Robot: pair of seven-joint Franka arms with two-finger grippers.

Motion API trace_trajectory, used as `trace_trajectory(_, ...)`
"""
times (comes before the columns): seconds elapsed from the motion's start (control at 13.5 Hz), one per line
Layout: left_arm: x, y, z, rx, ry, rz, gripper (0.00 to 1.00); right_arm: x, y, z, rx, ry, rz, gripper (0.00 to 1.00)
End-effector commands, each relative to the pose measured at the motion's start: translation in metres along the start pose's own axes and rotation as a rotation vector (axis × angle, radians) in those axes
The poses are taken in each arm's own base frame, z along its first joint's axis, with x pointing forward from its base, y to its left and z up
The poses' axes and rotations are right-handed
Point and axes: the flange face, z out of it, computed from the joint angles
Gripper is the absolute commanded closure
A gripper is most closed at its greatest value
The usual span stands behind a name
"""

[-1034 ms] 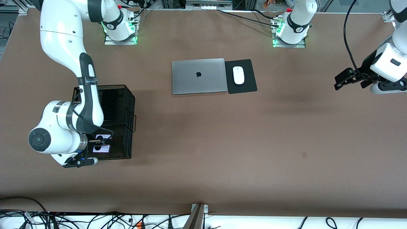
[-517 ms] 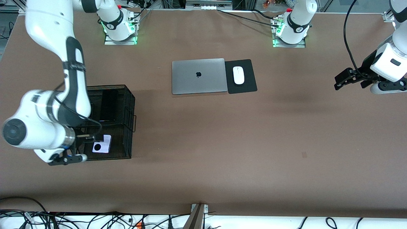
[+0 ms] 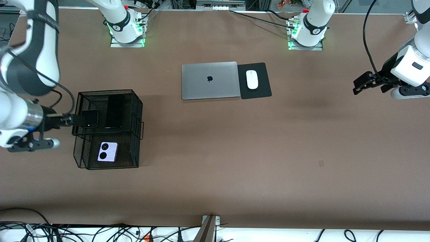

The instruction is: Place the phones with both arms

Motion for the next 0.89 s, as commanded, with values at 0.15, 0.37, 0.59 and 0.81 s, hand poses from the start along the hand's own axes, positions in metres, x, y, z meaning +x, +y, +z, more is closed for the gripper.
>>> trace_trajectory(0.15,0.003,0.0,-0.006,0.001,-0.004,0.016,0.0,-0.057,0.018,-0.019,0.002,0.007,0.028,0.0)
trace_trajectory(0.37,0.002,-0.001,-0.007,0.002,-0.006,0.016,0.0,-0.081,0.038,-0.013,0.007,0.035,0.048,0.0)
trace_trajectory(0.59,0.002,0.0,-0.007,0.002,-0.004,0.018,0.0,-0.099,0.048,-0.019,-0.002,0.063,0.063,0.0)
trace_trajectory(0.81,0.002,-0.001,-0.007,0.002,-0.006,0.016,0.0,-0.109,0.054,-0.034,-0.043,0.076,0.116,0.0)
